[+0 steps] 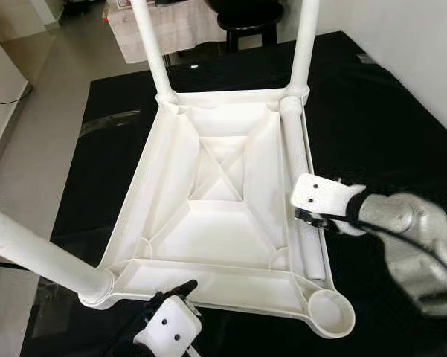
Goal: Building children table
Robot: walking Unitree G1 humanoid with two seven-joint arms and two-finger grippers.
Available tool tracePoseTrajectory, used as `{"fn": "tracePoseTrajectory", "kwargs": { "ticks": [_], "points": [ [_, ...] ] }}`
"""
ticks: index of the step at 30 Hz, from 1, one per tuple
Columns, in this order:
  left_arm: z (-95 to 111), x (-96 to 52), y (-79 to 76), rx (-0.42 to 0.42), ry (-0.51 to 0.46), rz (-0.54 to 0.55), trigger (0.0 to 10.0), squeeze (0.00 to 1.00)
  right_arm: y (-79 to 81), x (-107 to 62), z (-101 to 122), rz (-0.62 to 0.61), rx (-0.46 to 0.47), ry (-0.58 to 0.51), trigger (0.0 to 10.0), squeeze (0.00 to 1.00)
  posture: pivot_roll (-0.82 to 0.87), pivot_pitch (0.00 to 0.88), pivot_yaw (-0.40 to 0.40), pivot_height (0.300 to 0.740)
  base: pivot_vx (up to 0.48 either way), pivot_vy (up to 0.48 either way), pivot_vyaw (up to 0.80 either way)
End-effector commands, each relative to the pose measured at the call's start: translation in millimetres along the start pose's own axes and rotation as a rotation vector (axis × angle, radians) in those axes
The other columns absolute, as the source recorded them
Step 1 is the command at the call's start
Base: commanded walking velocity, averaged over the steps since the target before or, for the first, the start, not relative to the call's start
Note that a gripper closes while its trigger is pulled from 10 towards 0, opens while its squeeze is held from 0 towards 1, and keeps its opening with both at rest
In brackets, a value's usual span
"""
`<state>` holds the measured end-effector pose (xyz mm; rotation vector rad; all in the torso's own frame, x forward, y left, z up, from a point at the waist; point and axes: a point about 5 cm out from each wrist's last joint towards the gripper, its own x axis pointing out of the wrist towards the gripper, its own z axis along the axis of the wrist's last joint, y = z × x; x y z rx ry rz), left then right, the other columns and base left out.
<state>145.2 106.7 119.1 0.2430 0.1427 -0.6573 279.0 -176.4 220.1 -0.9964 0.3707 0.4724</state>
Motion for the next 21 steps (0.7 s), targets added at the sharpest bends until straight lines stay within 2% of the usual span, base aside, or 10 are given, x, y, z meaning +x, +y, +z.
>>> {"fn": "tracePoseTrajectory", "kwargs": {
  "ticks": [1, 2, 3, 4, 6, 7, 8, 15, 19, 21],
  "points": [
    [-7, -1.6, -1.6, -0.013, 0.032, -0.019, 10.0, 0.0, 14.5, 5.0, -13, 0.047, 0.076, 0.097, 10.0, 0.0, -0.14, 0.199, 0.072, 0.74, 0.0, 0.0, 0.0],
    [-7, -1.6, -1.6, -0.013, 0.032, -0.019, 10.0, 0.0, 14.5, 5.0, -13, 0.047, 0.076, 0.097, 10.0, 0.0, -0.14, 0.199, 0.072, 0.74, 0.0, 0.0, 0.0],
    [-7, -0.4, -1.8, -0.012, 0.028, -0.019, 10.0, 0.0, 20.7, 5.1, -11, 0.065, 0.158, 0.099, 10.0, 0.0, -0.15, 0.199, 0.067, 0.74, 0.0, 0.0, 0.0],
    [-7, -0.4, -1.8, -0.012, 0.028, -0.019, 10.0, 0.0, 20.7, 5.1, -11, 0.065, 0.158, 0.099, 10.0, 0.0, -0.15, 0.199, 0.067, 0.74, 0.0, 0.0, 0.0],
    [-7, 1.7, -3.0, -0.013, 0.023, -0.022, 10.0, 0.0, 28.8, 3.7, -8, 0.103, 0.288, 0.103, 10.0, 0.0, -0.16, 0.202, 0.062, 0.74, 0.0, 0.0, 0.0],
    [-7, 1.7, -3.0, -0.013, 0.023, -0.022, 10.0, 0.0, 28.8, 3.7, -8, 0.103, 0.288, 0.103, 10.0, 0.0, -0.16, 0.202, 0.062, 0.74, 0.0, 0.0, 0.0],
    [-6, 2.6, -3.5, -0.014, 0.02, -0.023, 10.0, 0.0, 31.4, 3.0, -7, 0.116, 0.341, 0.111, 10.0, 0.0, -0.16, 0.202, 0.062, 0.74, 0.0, 0.0, 0.0],
    [-5, 4.9, -6.2, -0.017, 0.008, -0.032, 10.0, 0.0, 26.3, -3.3, -13, 0.019, 0.398, 0.241, 10.0, 0.0, -0.18, 0.212, 0.049, 0.74, 0.0, 0.0, 0.0],
    [-5, 6.8, -6.5, -0.019, 0.002, -0.034, 10.0, 0.0, 31.9, -7.0, -20, 0.015, 0.42, 0.324, 10.0, 0.0, -0.18, 0.213, 0.045, 0.74, 0.0, 0.0, 0.0],
    [-5, 6.8, -6.5, -0.019, 0.002, -0.034, 10.0, 0.0, 31.9, -7.0, -20, 0.015, 0.42, 0.324, 10.0, 0.0, -0.18, 0.213, 0.045, 0.74, 0.0, 0.0, 0.0]
  ]
}}
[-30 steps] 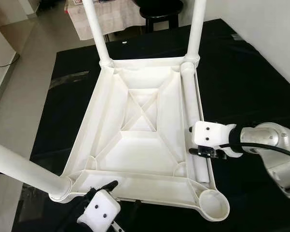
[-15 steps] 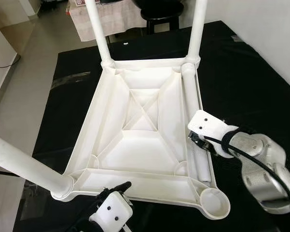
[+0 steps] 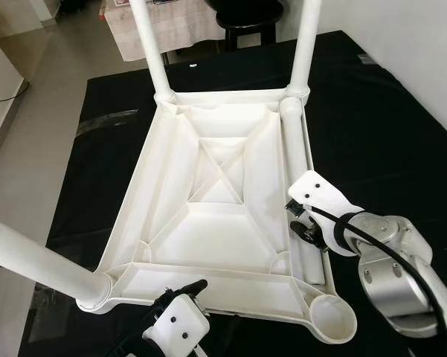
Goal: Building children table
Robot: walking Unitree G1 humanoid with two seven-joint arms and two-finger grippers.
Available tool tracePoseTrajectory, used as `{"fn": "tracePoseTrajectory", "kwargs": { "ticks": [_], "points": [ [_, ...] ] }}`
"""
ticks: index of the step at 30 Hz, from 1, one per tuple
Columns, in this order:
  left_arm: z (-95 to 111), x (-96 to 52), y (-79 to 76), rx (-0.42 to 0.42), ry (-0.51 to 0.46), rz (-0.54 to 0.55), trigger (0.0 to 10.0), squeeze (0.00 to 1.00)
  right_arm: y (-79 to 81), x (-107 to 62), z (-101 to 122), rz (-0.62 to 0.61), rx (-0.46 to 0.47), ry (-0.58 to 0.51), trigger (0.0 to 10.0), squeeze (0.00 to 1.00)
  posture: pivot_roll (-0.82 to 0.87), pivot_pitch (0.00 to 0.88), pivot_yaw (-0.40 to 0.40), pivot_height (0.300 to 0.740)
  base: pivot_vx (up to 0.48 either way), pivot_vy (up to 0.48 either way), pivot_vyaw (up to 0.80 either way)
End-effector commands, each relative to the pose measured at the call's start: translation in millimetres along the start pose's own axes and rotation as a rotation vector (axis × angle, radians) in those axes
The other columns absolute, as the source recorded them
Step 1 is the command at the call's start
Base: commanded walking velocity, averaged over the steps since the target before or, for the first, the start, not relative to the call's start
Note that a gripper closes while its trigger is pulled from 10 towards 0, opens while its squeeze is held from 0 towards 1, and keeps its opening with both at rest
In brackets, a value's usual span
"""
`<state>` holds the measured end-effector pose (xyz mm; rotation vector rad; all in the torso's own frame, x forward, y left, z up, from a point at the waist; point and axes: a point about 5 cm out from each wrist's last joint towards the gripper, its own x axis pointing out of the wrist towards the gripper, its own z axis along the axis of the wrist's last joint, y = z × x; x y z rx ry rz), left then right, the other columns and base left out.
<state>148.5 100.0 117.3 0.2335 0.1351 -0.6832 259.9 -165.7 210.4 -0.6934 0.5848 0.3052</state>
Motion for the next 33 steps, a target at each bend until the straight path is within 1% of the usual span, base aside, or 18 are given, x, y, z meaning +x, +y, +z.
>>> {"fn": "tracePoseTrajectory", "kwargs": {
  "ticks": [1, 2, 3, 6, 7, 8, 9, 11, 13, 14, 18, 19, 21, 22, 24, 26, 32, 33],
  "points": [
    [-5, 0.4, -3.3, -0.016, 0.012, -0.011, 10.0, 0.0, 4.3, 5.7, -27, 0.018, 0.092, 0.166, 10.0, 0.0, -0.19, 0.214, 0.045, 0.74, 0.0, 0.0, 0.0],
    [-4, 0.9, -3.6, -0.015, 0.011, -0.012, 10.0, 0.0, 7.4, 6.5, -29, 0.048, 0.145, 0.167, 10.0, 0.0, -0.19, 0.216, 0.041, 0.74, 0.0, 0.0, 0.0],
    [-4, 0.9, -3.6, -0.015, 0.011, -0.012, 10.0, 0.0, 7.4, 6.5, -29, 0.048, 0.145, 0.167, 10.0, 0.0, -0.19, 0.216, 0.041, 0.74, 0.0, 0.0, 0.0],
    [-4, 2.0, -3.8, -0.015, 0.006, -0.014, 10.0, 0.0, 13.2, 12.7, -33, 0.112, 0.366, 0.132, 10.0, 0.0, -0.2, 0.217, 0.038, 0.74, 0.0, 0.0, 0.0],
    [-4, 2.0, -3.8, -0.015, 0.006, -0.014, 10.0, 0.0, 13.2, 12.7, -33, 0.112, 0.366, 0.132, 10.0, 0.0, -0.2, 0.217, 0.038, 0.74, 0.0, 0.0, 0.0],
    [-4, 2.1, -3.9, -0.016, 0.005, -0.014, 10.0, 0.0, 13.8, 14.5, -33, 0.121, 0.418, 0.125, 10.0, 0.0, -0.2, 0.217, 0.038, 0.74, 0.0, 0.0, 0.0],
    [-4, 2.1, -3.9, -0.016, 0.005, -0.014, 10.0, 0.0, 13.8, 14.5, -33, 0.121, 0.418, 0.125, 10.0, 0.0, -0.2, 0.217, 0.038, 0.74, 0.0, 0.0, 0.0],
    [-3, 2.5, -4.4, -0.017, 0.003, -0.011, 10.0, 0.0, 12.4, 20.1, -32, 0.113, 0.547, 0.111, 10.0, 0.0, -0.2, 0.219, 0.03, 0.74, 0.0, 0.0, 0.0],
    [-3, 2.5, -4.4, -0.017, 0.003, -0.011, 10.0, 0.0, 12.4, 20.1, -32, 0.113, 0.547, 0.111, 10.0, 0.0, -0.2, 0.219, 0.03, 0.74, 0.0, 0.0, 0.0],
    [-3, 2.7, -4.6, -0.017, 0.001, -0.01, 10.0, 0.0, 12.3, 22.4, -31, 0.119, 0.584, 0.108, 10.0, 0.0, -0.2, 0.22, 0.028, 0.74, 0.0, 0.0, 0.0],
    [-2, 3.0, -5.2, -0.019, 0.0, -0.006, 10.0, 0.0, 12.8, 24.6, -29, 0.141, 0.581, 0.109, 10.0, 0.0, -0.2, 0.22, 0.023, 0.74, 0.0, 0.0, 0.0],
    [-2, 3.0, -5.7, -0.02, -0.001, -0.004, 10.0, 0.0, 10.3, 22.5, -28, 0.157, 0.492, 0.12, 10.0, 0.0, -0.2, 0.223, 0.011, 0.74, 0.0, 0.0, 0.0],
    [-2, 3.0, -5.7, -0.02, -0.001, -0.004, 10.0, 0.0, 10.3, 22.5, -28, 0.157, 0.492, 0.12, 10.0, 0.0, -0.2, 0.223, 0.011, 0.74, 0.0, 0.0, 0.0],
    [-2, 3.0, -6.1, -0.021, -0.002, -0.002, 10.0, 0.0, 9.1, 20.8, -28, 0.167, 0.43, 0.133, 10.0, 0.0, -0.2, 0.223, 0.011, 0.74, 0.0, 0.0, 0.0],
    [-2, 3.0, -6.1, -0.021, -0.002, -0.002, 10.0, 0.0, 9.1, 20.8, -28, 0.167, 0.43, 0.133, 10.0, 0.0, -0.2, 0.223, 0.011, 0.74, 0.0, 0.0, 0.0],
    [-1, 3.4, -7.8, -0.024, -0.004, 0.002, 10.0, 0.0, 2.6, 13.9, -37, 0.185, 0.347, 0.17, 10.0, 0.0, -0.2, 0.221, -0.006, 0.74, 0.0, 0.0, 0.0],
    [-1, 3.9, -9.4, -0.028, -0.007, 0.004, 10.0, 0.0, -5.2, 3.8, -54, 0.18, 0.342, 0.203, 10.0, 0.0, -0.22, 0.221, -0.013, 0.74, 0.0, 0.0, 0.0],
    [-1, 4.2, -9.9, -0.03, -0.008, 0.003, 10.0, 0.0, -4.6, 0.5, -59, 0.184, 0.349, 0.206, 9.1, 0.0, -0.22, 0.221, -0.012, 0.74, 0.0, 0.0, 0.0]
  ]
}}
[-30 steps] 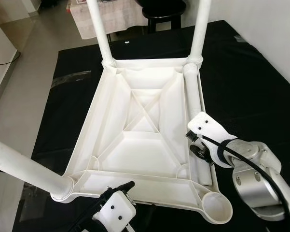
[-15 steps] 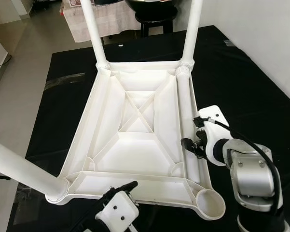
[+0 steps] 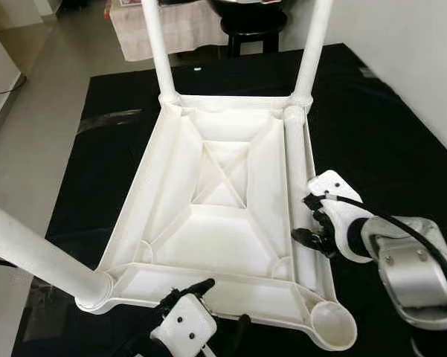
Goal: Building children table
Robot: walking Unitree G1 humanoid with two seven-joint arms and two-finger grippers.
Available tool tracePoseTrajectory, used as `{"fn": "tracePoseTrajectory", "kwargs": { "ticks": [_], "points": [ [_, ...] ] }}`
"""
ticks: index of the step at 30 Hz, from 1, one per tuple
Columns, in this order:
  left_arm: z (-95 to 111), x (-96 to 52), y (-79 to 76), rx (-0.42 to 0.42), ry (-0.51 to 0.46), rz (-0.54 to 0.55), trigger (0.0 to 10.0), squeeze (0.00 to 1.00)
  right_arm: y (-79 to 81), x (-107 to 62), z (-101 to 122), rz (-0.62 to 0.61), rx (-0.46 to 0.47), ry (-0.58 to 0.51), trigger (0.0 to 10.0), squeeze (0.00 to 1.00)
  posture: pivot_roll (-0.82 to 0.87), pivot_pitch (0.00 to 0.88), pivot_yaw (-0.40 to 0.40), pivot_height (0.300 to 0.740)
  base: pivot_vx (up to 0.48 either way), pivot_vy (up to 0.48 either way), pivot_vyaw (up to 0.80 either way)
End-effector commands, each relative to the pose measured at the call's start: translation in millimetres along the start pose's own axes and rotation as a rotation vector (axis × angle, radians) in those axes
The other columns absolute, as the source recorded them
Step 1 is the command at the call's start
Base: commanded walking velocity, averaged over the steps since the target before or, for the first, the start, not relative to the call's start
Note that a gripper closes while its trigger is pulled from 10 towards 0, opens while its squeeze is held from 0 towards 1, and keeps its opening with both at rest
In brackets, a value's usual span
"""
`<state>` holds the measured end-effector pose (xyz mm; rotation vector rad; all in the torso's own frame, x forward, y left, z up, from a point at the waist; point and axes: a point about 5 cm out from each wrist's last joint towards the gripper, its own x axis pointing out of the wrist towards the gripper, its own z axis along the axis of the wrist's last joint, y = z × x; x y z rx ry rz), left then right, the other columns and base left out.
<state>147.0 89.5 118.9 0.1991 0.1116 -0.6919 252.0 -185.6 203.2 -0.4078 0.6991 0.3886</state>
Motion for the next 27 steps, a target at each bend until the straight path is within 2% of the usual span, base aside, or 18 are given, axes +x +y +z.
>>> {"fn": "tracePoseTrajectory", "kwargs": {
  "ticks": [1, 2, 3, 4, 6, 7, 17, 20, 24, 27],
  "points": [
    [-5, -0.9, -1.1, -0.006, 0.026, 0.01, 10.0, 0.0, -7.2, 4.5, -37, -0.019, 0.12, 0.168, 9.1, 0.0, -0.22, 0.221, -0.012, 0.74, 0.0, 0.0, 0.0],
    [-6, -0.6, -1.5, -0.008, 0.025, 0.009, 10.0, 0.0, -5.9, 1.2, -43, -0.007, 0.125, 0.173, 3.6, 0.0, -0.22, 0.221, -0.012, 0.74, 0.0, 0.0, 0.0],
    [-6, -0.3, -1.8, -0.009, 0.024, 0.006, 10.0, 0.0, -4.3, -1.1, -49, 0.004, 0.132, 0.178, 1.0, 0.0, -0.22, 0.221, -0.012, 0.74, 0.0, 0.0, 0.0],
    [-6, 0.2, -2.1, -0.01, 0.023, 0.002, 10.0, 0.0, -2.6, -2.6, -54, 0.011, 0.14, 0.185, 3.2, 0.0, -0.23, 0.222, -0.01, 0.74, 0.0, 0.0, 0.0],
    [-6, 0.5, -2.3, -0.01, 0.022, 0.0, 10.0, 0.0, -1.5, -3.3, -57, 0.015, 0.145, 0.19, 3.2, 0.0, -0.23, 0.222, -0.01, 0.74, 0.0, 0.0, 0.0],
    [-6, 0.8, -2.6, -0.01, 0.021, -0.003, 10.0, 0.0, -1.2, -4.6, -60, 0.021, 0.141, 0.201, 10.0, 0.0, -0.23, 0.222, -0.01, 0.74, 0.0, 0.0, 0.0],
    [-5, 1.5, -2.7, -0.011, 0.018, -0.004, 10.0, 0.0, -0.1, -9.7, -72, 0.046, 0.148, 0.235, 10.0, 0.0, -0.24, 0.235, -0.014, 0.74, 0.0, 0.0, 0.0],
    [-4, 1.6, -4.0, -0.014, 0.016, -0.004, 10.0, 0.0, 7.9, -6.3, -78, 0.086, 0.239, 0.201, 10.0, 0.0, -0.24, 0.239, -0.017, 0.74, 0.0, 0.0, 0.0],
    [-4, 1.7, -4.4, -0.014, 0.016, -0.004, 10.0, 0.0, 10.7, -4.6, -78, 0.097, 0.255, 0.193, 10.0, 0.0, -0.24, 0.24, -0.017, 0.74, 0.0, 0.0, 0.0],
    [-2, 1.7, -6.3, -0.015, 0.017, -0.017, 10.0, 0.0, 17.6, 5.9, -83, 0.098, 0.302, 0.215, 10.0, 0.0, -0.23, 0.241, -0.021, 0.74, 0.0, 0.0, 0.0]
  ]
}}
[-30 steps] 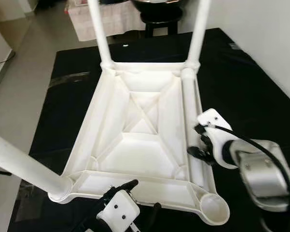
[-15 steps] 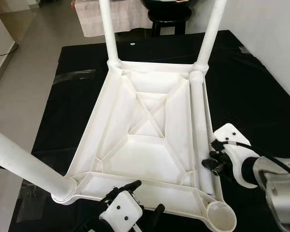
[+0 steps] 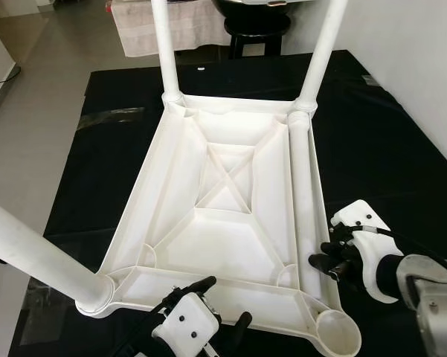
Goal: Building children table
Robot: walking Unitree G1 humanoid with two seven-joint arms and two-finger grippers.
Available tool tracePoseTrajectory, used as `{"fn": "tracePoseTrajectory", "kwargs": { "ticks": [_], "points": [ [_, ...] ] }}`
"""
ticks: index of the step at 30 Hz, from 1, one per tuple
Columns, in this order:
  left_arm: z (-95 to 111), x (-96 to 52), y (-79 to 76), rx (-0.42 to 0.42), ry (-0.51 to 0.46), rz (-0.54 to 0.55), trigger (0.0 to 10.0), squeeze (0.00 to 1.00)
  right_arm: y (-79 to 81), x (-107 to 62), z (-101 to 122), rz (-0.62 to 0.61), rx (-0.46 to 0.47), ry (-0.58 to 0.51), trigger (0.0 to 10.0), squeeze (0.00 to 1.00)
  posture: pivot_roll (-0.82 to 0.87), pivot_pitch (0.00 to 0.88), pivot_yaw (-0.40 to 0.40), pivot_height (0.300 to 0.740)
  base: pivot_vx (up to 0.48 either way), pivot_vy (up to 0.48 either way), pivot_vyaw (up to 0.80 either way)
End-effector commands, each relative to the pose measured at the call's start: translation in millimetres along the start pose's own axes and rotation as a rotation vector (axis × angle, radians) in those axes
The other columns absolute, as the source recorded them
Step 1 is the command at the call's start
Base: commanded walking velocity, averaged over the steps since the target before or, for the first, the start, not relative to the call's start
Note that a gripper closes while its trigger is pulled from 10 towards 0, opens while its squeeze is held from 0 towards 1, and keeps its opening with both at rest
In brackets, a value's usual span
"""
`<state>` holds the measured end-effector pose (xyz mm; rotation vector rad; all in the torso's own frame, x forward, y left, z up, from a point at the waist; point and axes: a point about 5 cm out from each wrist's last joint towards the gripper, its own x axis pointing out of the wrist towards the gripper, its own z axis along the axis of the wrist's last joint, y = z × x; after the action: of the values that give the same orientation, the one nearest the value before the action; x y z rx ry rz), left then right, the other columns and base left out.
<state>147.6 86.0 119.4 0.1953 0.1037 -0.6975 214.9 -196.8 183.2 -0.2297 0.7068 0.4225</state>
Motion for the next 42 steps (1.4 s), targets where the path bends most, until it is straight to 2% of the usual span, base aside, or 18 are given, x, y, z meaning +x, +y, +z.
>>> {"fn": "tracePoseTrajectory", "kwargs": {
  "ticks": [1, 5, 12, 13, 15, 16, 25, 26, 32, 36, 40, 41, 42],
  "points": [
    [-3, -0.8, -4.1, -0.014, 0.026, -0.012, 10.0, 0.0, -3.2, 19.0, -44, -0.01, 0.165, 0.243, 10.0, 0.0, -0.23, 0.241, -0.021, 0.74, 0.0, 0.0, 0.0],
    [-2, -2.4, -6.2, -0.023, 0.025, -0.027, 10.0, 0.0, -7.1, 26.5, -50, -0.04, 0.201, 0.288, 10.0, 0.0, -0.22, 0.244, -0.029, 0.74, 0.0, 0.0, 0.0],
    [0, -4.2, -5.9, -0.026, 0.026, -0.028, 10.0, 0.0, -13.3, 30.6, -54, -0.07, 0.208, 0.339, 10.0, 0.0, -0.22, 0.247, -0.031, 0.74, 0.0, 0.0, 0.0],
    [0, -3.8, -6.0, -0.026, 0.025, -0.029, 10.0, 0.0, -15.3, 32.2, -52, -0.079, 0.215, 0.337, 8.8, 0.0, -0.22, 0.247, -0.031, 0.74, 0.0, 0.0, 0.0],
    [1, -3.5, -6.1, -0.026, 0.024, -0.03, 10.0, 0.0, -15.9, 33.1, -52, -0.083, 0.221, 0.335, 8.8, 0.0, -0.22, 0.247, -0.031, 0.74, 0.0, 0.0, 0.0],
    [1, -2.8, -6.7, -0.026, 0.022, -0.035, 10.0, 0.0, -17.1, 34.3, -50, -0.087, 0.225, 0.333, 0.0, 0.0, -0.22, 0.246, -0.031, 0.74, 0.0, 0.0, 0.0],
    [3, -1.9, -6.0, -0.024, 0.02, -0.044, 10.0, 0.0, -27.7, 42.8, -32, -0.123, 0.277, 0.292, 0.0, 0.0, -0.22, 0.244, -0.024, 0.74, 0.0, 0.0, 0.0],
    [3, -1.2, -4.7, -0.022, 0.019, -0.046, 10.0, 0.0, -36.0, 45.8, -19, -0.167, 0.317, 0.259, 0.0, 0.0, -0.22, 0.239, -0.007, 0.74, 0.0, 0.0, 0.0],
    [4, 1.9, -3.0, -0.016, 0.01, -0.053, 10.0, 0.0, -47.9, 46.9, -1, -0.216, 0.37, 0.215, 0.0, 0.0, -0.21, 0.229, 0.009, 0.74, 0.0, 0.0, 0.0],
    [5, 2.7, -2.6, -0.013, 0.007, -0.056, 10.0, 0.0, -49.5, 46.6, 0, -0.218, 0.363, 0.22, 0.0, 0.0, -0.21, 0.228, 0.009, 0.74, 0.0, 0.0, 0.0],
    [5, 3.8, 1.3, -0.002, 0.006, -0.054, 10.0, 0.0, -45.4, 49.1, 8, -0.173, 0.399, 0.172, 0.0, 0.0, -0.21, 0.219, 0.015, 0.74, 0.0, 0.0, 0.0],
    [5, 3.8, 1.5, -0.001, 0.006, -0.055, 10.0, 0.0, -43.9, 47.4, 12, -0.159, 0.375, 0.155, 8.7, 0.0, -0.21, 0.219, 0.017, 0.74, 0.0, 0.0, 0.0],
    [5, 3.8, 1.5, -0.001, 0.006, -0.055, 10.0, 0.0, -43.9, 47.4, 12, -0.159, 0.375, 0.155, 8.7, 0.0, -0.21, 0.219, 0.017, 0.74, 0.0, 0.0, 0.0]
  ]
}}
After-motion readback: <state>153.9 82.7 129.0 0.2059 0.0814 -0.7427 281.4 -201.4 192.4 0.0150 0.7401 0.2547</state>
